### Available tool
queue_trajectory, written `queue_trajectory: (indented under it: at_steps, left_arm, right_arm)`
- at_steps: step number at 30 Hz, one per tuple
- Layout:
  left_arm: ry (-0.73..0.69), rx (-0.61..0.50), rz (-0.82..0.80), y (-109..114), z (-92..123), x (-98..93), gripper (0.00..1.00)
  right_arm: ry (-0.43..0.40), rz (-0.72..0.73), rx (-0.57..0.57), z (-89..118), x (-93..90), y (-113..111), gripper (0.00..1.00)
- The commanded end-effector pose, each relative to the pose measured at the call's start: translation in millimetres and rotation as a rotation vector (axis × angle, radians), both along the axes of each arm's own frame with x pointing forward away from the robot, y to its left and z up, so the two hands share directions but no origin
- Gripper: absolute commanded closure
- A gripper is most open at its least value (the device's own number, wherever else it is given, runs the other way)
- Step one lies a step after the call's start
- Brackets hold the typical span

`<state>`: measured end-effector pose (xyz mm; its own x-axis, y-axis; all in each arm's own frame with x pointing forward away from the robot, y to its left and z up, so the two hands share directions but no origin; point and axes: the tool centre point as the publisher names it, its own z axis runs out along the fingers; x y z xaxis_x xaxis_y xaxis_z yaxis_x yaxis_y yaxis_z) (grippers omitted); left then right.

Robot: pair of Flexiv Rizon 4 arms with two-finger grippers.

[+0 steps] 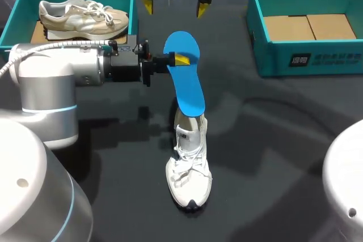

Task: Take the shoe out of the shoebox, open the shoe tongue, remove and reinsert the insole, then place the shoe into the shoebox

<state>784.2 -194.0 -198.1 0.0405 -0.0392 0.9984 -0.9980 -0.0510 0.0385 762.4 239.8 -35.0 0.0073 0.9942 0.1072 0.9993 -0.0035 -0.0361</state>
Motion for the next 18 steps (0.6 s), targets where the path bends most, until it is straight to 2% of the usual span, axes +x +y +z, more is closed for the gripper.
queue_trajectory:
  at_steps: [1,7,18]
  left_arm:
    - [-0.001,-0.001,0.002,-0.4,-0.7,-0.6,1.0]
    - [-0.001,-0.001,0.002,-0.4,-0.7,-0.6,1.0]
    - [-0.001,-0.001,0.002,-0.4,-0.7,-0.6,1.0]
  right_arm:
    - [-0.022,-0.006,0.057,-0.1,-4.5,-13.5,0.0]
    - [-0.037,0.008,0.158,6.4,-6.7,-27.5,0.0]
    - [0.004,-0.012,0.355,14.1,-3.7,-50.9,0.0]
